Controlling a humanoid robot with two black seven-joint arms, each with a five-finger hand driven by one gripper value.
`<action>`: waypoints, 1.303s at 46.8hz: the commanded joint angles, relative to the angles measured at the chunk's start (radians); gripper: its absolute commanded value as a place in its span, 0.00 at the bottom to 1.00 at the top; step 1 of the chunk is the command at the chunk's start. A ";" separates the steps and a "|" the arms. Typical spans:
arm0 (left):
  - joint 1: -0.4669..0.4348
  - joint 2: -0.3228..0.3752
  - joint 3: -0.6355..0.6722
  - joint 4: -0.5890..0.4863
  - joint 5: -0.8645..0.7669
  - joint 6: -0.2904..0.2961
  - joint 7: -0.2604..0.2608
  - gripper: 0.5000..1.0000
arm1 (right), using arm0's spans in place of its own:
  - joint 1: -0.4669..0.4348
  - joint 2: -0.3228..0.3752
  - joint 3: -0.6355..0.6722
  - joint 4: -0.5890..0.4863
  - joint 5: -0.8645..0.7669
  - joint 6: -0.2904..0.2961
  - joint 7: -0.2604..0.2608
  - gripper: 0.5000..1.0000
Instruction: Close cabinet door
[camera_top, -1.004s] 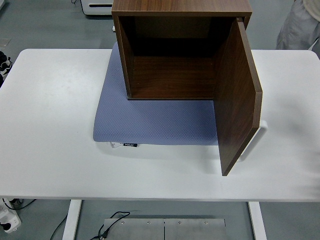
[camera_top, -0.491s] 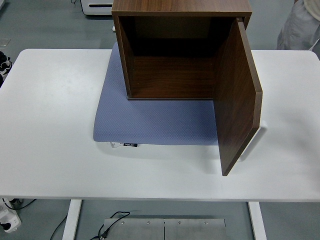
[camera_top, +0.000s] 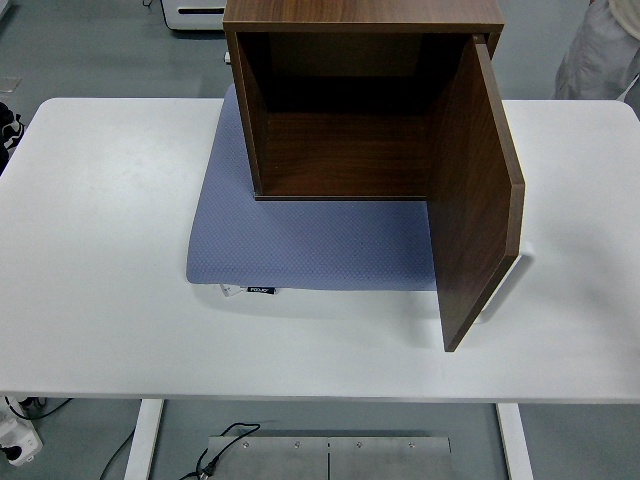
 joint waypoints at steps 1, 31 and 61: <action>0.000 0.000 0.000 0.000 0.000 0.000 0.000 1.00 | -0.016 0.001 -0.001 0.031 -0.003 0.000 0.000 1.00; 0.000 0.000 0.000 0.000 0.000 0.000 0.000 1.00 | -0.045 0.015 -0.081 0.169 -0.091 0.000 -0.002 1.00; 0.000 0.000 0.000 0.000 0.000 0.000 0.000 1.00 | 0.052 0.038 -0.238 0.245 -0.173 0.000 -0.017 1.00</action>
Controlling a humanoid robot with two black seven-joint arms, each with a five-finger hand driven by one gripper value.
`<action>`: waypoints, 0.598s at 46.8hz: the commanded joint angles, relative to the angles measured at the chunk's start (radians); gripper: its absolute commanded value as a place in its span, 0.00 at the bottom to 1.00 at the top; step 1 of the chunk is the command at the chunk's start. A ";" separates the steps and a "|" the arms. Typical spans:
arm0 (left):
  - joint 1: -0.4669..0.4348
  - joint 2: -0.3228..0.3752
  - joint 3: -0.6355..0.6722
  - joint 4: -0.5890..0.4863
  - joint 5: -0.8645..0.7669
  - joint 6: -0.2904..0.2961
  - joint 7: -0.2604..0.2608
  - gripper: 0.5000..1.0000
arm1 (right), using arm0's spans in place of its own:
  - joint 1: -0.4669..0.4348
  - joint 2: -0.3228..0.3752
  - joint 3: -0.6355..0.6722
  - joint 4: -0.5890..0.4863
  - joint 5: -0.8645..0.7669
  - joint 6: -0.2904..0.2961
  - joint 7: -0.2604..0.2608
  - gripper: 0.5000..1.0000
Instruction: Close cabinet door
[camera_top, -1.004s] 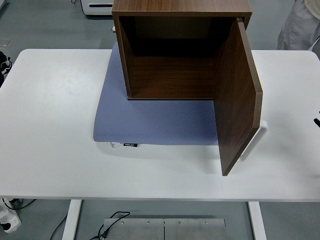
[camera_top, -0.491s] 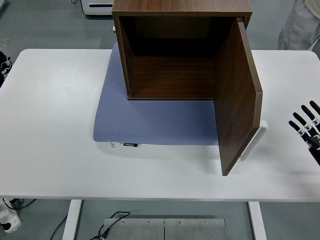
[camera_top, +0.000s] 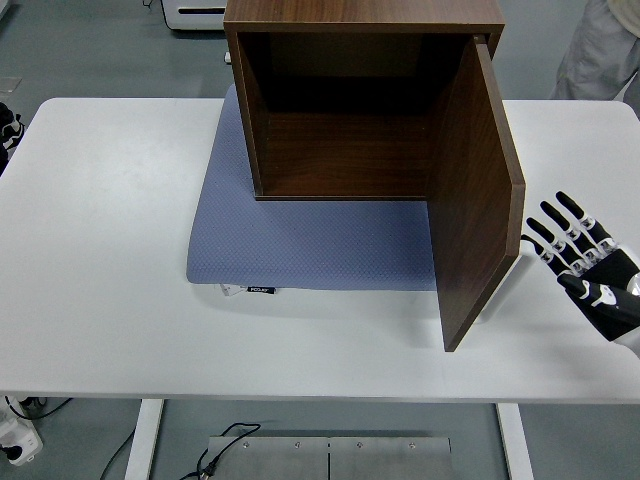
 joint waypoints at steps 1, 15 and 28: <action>0.000 0.000 0.000 0.000 0.000 0.000 0.000 1.00 | 0.005 0.009 -0.016 0.003 -0.013 0.000 -0.005 1.00; 0.000 0.000 0.000 0.000 0.000 0.000 0.000 1.00 | 0.046 0.040 -0.090 0.006 -0.062 0.000 -0.005 1.00; 0.000 0.000 0.000 0.000 0.000 0.000 0.000 1.00 | 0.081 0.070 -0.136 0.005 -0.088 0.000 -0.008 1.00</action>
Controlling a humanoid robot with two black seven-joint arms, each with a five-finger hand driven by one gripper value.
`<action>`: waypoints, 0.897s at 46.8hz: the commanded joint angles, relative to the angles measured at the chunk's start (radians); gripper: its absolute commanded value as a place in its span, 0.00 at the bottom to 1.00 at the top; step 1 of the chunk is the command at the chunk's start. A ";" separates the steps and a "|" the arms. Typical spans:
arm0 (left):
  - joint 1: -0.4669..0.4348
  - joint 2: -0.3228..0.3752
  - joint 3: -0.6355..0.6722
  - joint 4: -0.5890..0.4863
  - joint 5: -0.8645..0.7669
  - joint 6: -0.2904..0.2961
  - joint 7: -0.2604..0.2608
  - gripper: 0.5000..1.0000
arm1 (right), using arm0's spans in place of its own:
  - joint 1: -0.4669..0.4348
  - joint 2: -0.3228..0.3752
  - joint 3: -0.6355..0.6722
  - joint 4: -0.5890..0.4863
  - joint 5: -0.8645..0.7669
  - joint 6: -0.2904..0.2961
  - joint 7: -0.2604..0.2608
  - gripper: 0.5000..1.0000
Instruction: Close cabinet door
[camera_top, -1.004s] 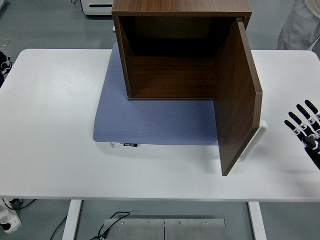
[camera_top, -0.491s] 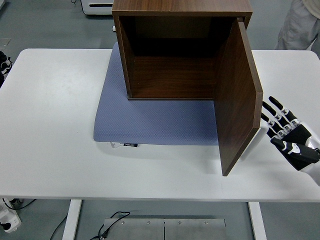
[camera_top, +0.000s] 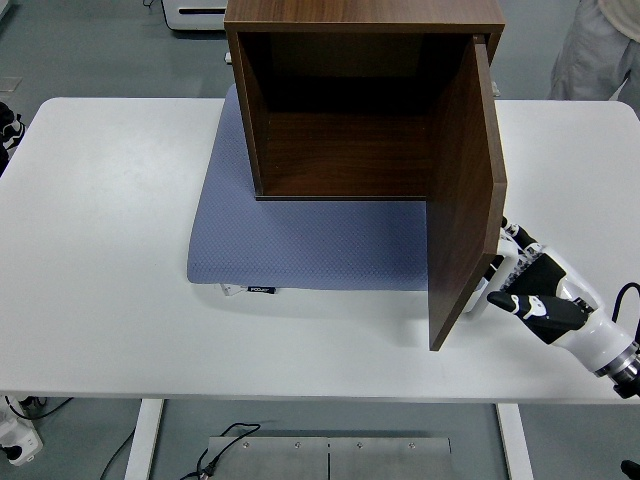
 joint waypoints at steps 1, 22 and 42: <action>0.000 0.000 0.000 0.000 0.000 0.000 0.000 1.00 | 0.010 0.006 -0.013 -0.002 -0.004 0.000 -0.002 1.00; 0.000 0.000 0.000 0.000 0.000 0.000 0.000 1.00 | 0.087 0.071 -0.073 -0.032 -0.016 0.000 -0.008 1.00; 0.000 0.000 0.000 0.000 0.000 0.000 0.000 1.00 | 0.188 0.166 -0.151 -0.118 -0.019 0.000 -0.008 1.00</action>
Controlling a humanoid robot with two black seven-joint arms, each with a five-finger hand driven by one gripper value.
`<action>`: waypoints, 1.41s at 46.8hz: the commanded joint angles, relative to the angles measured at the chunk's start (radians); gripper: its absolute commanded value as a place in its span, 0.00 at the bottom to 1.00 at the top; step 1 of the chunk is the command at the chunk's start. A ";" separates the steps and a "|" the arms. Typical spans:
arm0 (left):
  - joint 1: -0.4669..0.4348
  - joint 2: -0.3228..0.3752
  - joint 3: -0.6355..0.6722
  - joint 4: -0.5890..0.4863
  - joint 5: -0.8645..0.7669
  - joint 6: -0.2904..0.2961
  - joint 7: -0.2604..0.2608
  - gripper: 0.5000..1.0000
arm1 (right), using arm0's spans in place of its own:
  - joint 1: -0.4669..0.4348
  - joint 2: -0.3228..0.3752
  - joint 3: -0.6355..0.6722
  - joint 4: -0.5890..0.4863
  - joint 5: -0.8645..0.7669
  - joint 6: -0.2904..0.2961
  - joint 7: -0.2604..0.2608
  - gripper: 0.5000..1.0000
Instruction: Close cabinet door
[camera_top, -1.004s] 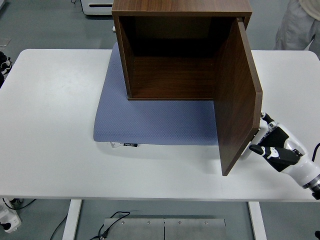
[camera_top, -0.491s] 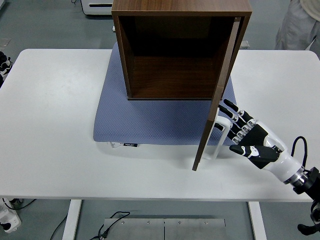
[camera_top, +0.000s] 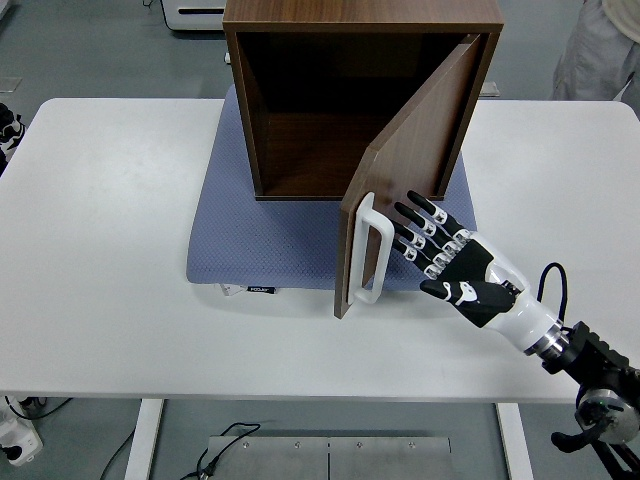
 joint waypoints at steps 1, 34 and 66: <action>0.000 0.000 0.000 0.000 0.000 0.000 0.000 1.00 | 0.019 0.012 -0.016 -0.013 0.000 0.000 0.000 1.00; 0.000 0.000 0.000 0.000 0.000 0.000 0.000 1.00 | 0.163 0.093 -0.070 -0.094 0.000 0.000 0.003 1.00; 0.000 0.000 0.000 0.000 0.000 0.000 0.000 1.00 | 0.284 0.167 -0.117 -0.184 0.003 0.000 0.009 1.00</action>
